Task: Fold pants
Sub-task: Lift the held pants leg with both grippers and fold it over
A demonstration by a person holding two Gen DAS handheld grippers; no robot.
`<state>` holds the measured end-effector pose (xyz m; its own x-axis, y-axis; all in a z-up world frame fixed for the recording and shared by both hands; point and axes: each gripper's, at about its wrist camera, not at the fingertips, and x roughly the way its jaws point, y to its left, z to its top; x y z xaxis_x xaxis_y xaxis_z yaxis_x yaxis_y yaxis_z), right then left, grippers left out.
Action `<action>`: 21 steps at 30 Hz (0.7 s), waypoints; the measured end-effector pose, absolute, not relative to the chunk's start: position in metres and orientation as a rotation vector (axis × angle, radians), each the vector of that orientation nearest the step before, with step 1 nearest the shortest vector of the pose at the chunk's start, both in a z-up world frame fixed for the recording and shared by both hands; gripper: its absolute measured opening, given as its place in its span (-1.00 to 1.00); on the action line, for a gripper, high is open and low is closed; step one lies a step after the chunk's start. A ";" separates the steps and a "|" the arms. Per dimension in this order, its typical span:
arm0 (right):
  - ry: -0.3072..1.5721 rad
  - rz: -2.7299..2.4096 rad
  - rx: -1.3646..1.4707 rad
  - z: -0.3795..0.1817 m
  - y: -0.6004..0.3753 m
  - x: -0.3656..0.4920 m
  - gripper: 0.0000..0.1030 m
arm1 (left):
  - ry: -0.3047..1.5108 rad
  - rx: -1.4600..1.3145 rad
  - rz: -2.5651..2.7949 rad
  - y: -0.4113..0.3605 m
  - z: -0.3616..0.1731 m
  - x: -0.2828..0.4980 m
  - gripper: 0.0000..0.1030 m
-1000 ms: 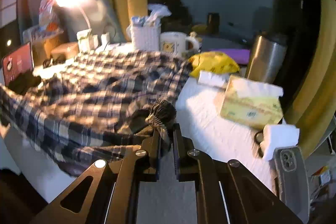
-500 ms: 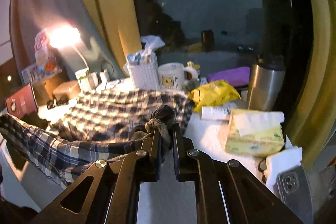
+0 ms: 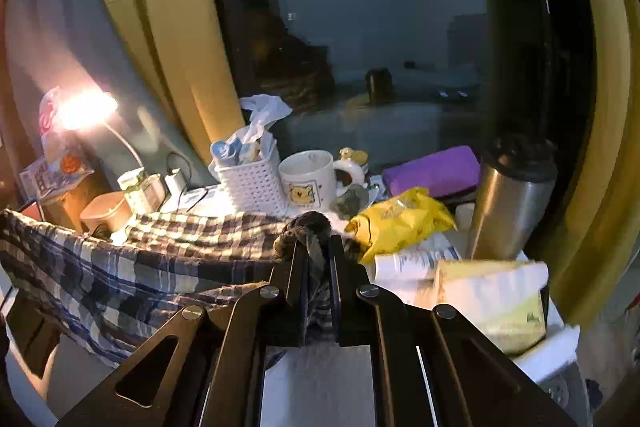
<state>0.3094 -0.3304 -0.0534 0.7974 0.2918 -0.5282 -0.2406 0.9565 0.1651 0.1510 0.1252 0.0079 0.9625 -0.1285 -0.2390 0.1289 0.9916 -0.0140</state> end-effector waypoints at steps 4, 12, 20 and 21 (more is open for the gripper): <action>0.586 0.277 0.098 -0.054 -0.327 0.333 -0.84 | 0.231 0.009 -0.135 0.132 0.009 0.186 -0.97; 0.621 0.256 0.105 -0.071 -0.313 0.397 -0.83 | 0.259 0.000 -0.156 0.152 -0.003 0.271 -0.97; 0.685 0.221 0.082 -0.103 -0.292 0.457 -0.83 | 0.406 -0.023 -0.136 0.173 -0.046 0.352 -0.97; 0.697 0.217 0.076 -0.109 -0.289 0.465 -0.83 | 0.442 -0.021 -0.133 0.174 -0.053 0.362 -0.97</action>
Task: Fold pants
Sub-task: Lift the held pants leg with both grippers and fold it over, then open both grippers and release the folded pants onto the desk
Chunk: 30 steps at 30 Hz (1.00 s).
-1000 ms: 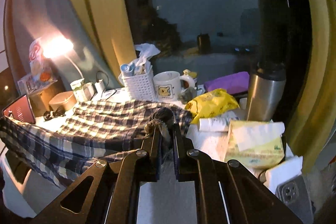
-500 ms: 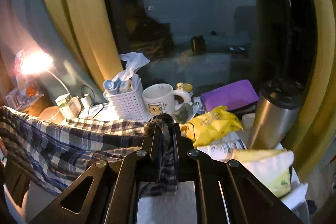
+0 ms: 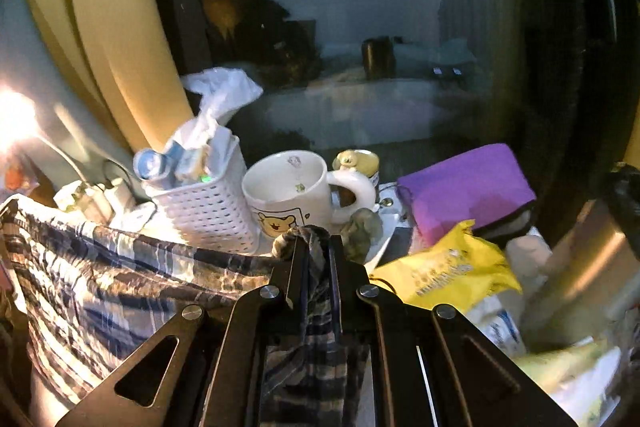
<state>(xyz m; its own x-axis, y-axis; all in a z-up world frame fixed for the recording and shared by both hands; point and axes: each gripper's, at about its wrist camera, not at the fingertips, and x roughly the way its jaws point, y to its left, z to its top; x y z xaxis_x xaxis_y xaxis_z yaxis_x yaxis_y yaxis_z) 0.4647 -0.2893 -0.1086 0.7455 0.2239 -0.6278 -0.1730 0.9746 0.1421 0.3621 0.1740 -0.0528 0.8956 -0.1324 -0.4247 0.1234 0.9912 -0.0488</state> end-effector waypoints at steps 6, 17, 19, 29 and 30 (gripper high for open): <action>0.738 0.192 0.053 -0.135 -0.276 0.497 -0.83 | 0.622 0.040 -0.033 0.177 -0.092 0.402 -0.82; 0.661 0.188 0.014 -0.135 -0.271 0.496 1.00 | 0.687 0.148 -0.004 0.167 -0.083 0.374 1.00; 0.654 0.209 0.013 -0.132 -0.273 0.487 1.00 | 0.671 0.163 -0.003 0.162 -0.075 0.368 1.00; 0.685 0.304 -0.007 -0.130 -0.292 0.442 0.68 | 0.619 0.105 0.007 0.155 -0.030 0.334 1.00; 0.697 0.297 0.001 -0.132 -0.298 0.441 0.54 | 0.627 0.092 0.009 0.154 -0.032 0.325 1.00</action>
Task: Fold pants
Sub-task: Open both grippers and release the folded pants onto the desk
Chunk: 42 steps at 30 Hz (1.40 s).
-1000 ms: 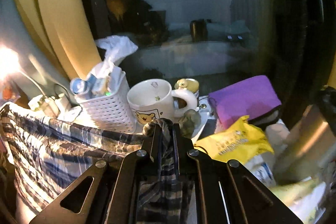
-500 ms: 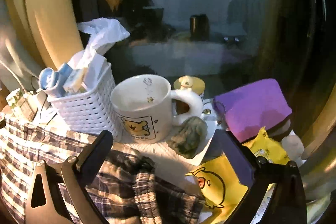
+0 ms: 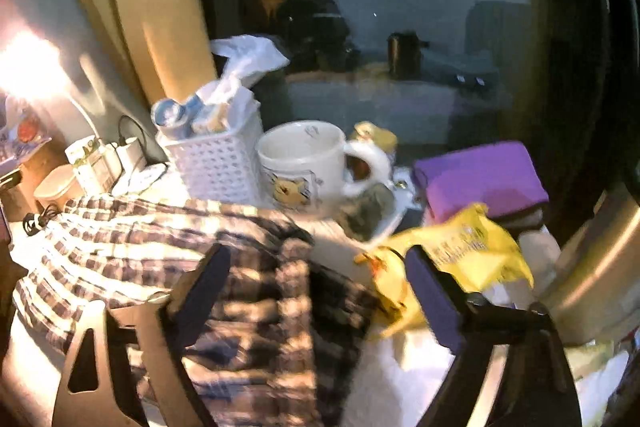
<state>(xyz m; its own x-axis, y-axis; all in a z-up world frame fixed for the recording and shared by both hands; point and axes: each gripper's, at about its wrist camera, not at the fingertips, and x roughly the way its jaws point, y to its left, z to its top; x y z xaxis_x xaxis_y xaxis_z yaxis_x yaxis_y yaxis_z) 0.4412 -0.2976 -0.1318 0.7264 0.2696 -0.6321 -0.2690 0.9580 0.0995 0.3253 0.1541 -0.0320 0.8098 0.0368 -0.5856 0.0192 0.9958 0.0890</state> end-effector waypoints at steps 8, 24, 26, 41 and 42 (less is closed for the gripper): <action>0.751 0.399 0.087 -0.131 -0.300 0.479 0.35 | 0.694 0.014 -0.018 0.155 -0.065 0.282 1.00; 0.943 0.410 -0.004 -0.182 -0.234 0.505 -0.46 | 0.690 -0.074 -0.055 0.178 -0.084 0.246 1.00; 0.891 0.371 -0.036 -0.172 -0.234 0.492 -0.47 | 0.696 -0.082 -0.055 0.180 -0.087 0.245 1.00; 0.851 0.142 -0.103 -0.164 -0.277 0.454 -0.47 | 0.757 -0.099 -0.112 0.165 -0.110 0.242 1.00; 0.838 0.149 -0.099 -0.165 -0.275 0.452 -0.47 | 0.755 -0.098 -0.116 0.164 -0.108 0.242 1.00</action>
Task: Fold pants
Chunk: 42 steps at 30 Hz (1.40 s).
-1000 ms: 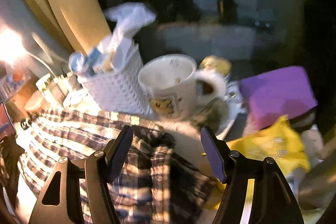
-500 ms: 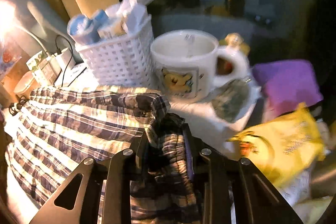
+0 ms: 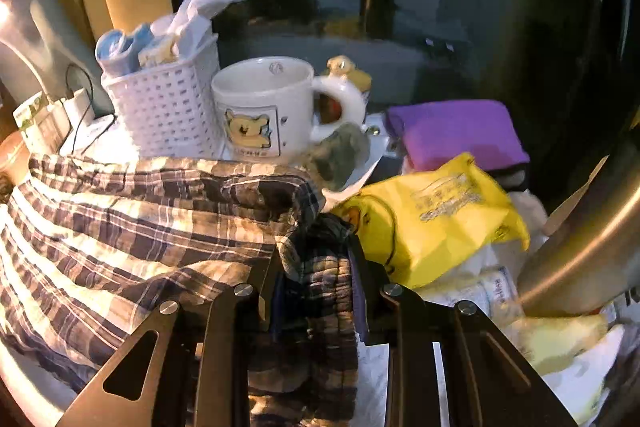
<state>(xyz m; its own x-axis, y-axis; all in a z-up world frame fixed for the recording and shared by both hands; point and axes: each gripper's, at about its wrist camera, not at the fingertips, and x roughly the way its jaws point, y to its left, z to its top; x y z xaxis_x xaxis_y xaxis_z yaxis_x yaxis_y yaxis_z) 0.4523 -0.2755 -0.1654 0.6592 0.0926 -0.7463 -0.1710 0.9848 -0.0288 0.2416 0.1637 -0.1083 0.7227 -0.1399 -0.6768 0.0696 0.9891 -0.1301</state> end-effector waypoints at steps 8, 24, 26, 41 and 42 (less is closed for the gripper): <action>0.801 0.187 -0.131 -0.162 -0.261 0.457 -0.40 | 0.812 -0.067 -0.089 0.158 -0.117 0.251 1.00; 0.708 0.142 -0.094 -0.122 -0.276 0.411 0.99 | 0.919 0.070 -0.135 0.156 -0.127 0.377 0.06; 0.716 0.150 -0.079 -0.124 -0.278 0.407 0.96 | 0.947 0.072 -0.121 0.158 -0.139 0.388 -0.19; 0.754 0.196 -0.037 -0.145 -0.272 0.402 0.93 | 0.907 0.025 -0.025 0.180 -0.142 0.389 -1.00; 0.746 0.193 -0.034 -0.144 -0.273 0.402 0.93 | 0.897 0.014 -0.037 0.180 -0.138 0.389 -0.93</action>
